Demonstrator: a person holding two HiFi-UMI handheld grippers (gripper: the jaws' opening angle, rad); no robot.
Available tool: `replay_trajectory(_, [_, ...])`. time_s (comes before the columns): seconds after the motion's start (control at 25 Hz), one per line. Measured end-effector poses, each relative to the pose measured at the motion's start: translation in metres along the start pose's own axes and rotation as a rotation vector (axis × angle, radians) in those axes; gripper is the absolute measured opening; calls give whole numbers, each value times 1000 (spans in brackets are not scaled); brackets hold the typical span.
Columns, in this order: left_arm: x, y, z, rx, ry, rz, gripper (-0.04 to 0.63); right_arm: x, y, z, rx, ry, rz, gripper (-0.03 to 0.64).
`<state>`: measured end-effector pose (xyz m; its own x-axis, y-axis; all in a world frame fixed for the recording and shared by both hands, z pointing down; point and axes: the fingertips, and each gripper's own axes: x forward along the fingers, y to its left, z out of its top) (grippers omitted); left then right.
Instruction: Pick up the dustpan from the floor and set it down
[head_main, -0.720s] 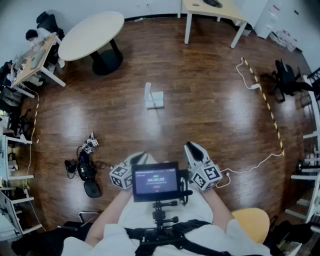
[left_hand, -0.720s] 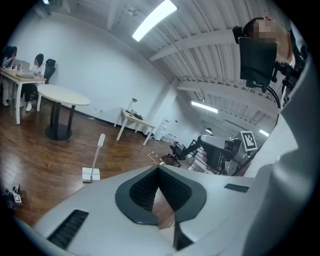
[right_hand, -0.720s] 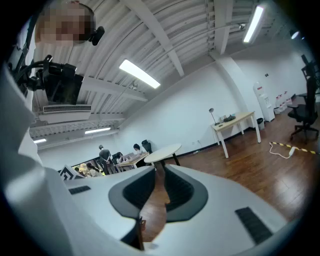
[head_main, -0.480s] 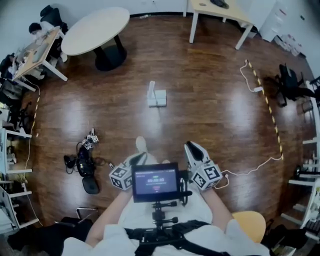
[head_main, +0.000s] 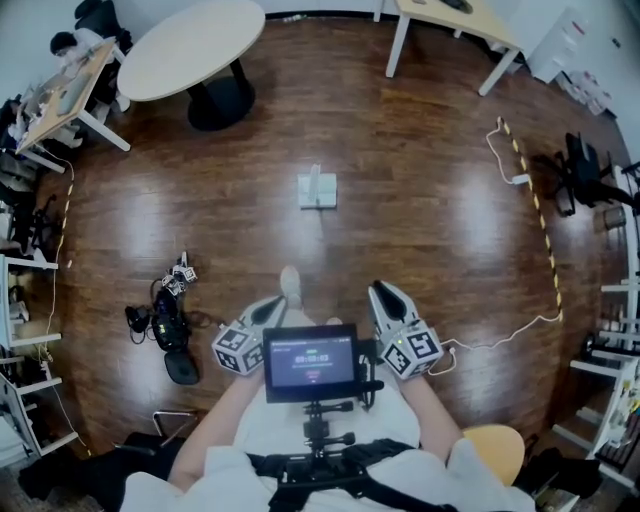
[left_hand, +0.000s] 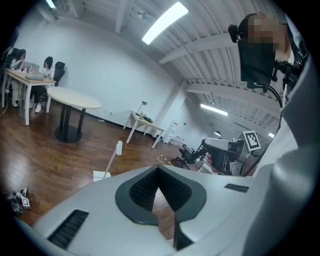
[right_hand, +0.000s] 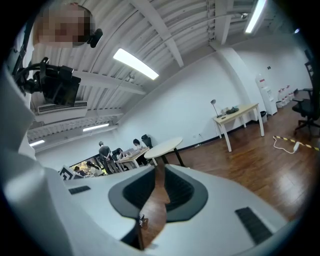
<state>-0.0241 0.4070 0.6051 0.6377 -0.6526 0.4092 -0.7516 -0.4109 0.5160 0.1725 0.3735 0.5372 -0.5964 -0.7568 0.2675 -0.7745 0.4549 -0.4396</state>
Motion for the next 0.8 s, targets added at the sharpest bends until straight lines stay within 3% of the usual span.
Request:
replay_trajectory(0.52, [44,97,97,-3,18,-82,-6,130,-4,39,18,15,-41,72])
replay_trajectory(0.8, [69,129,130,-25,30,-120,-6,160,-20,60,22,-29,-95,72])
